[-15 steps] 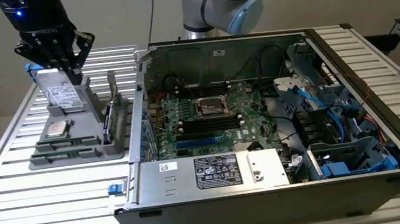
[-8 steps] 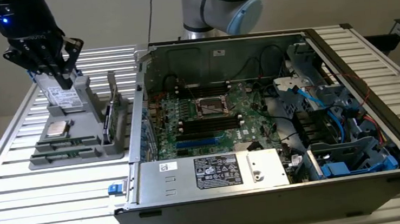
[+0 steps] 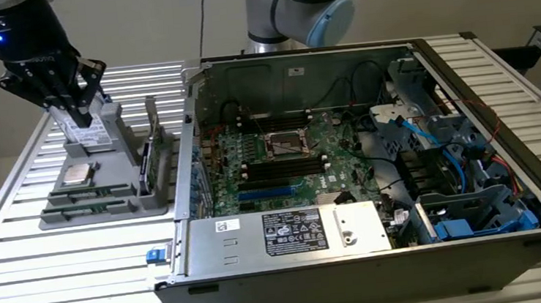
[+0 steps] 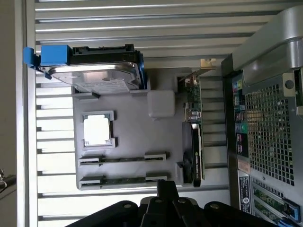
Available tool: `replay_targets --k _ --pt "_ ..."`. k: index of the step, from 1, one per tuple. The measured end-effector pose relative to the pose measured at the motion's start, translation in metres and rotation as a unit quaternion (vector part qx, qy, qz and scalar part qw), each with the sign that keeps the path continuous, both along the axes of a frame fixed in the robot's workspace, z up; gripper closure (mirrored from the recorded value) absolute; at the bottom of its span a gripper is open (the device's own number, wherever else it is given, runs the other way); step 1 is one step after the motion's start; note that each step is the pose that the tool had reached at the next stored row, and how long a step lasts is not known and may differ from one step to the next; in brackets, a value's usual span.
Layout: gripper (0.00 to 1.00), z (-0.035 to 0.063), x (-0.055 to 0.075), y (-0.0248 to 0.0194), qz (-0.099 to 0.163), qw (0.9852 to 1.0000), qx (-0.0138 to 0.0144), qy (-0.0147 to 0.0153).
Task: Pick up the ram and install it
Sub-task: 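Reach for the ram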
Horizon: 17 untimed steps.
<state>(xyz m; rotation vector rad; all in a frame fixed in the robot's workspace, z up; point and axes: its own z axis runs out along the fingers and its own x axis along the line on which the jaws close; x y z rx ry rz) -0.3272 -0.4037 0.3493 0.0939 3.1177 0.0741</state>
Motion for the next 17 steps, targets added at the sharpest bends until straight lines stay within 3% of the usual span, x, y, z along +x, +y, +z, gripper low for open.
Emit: replay_targets --k 9,17 --pt "0.89 -0.0072 -0.01 -0.0007 0.007 1.0 -0.0019 0.0003" --pt "0.89 -0.011 -0.011 -0.0008 0.03 0.9995 -0.0051 0.0047"
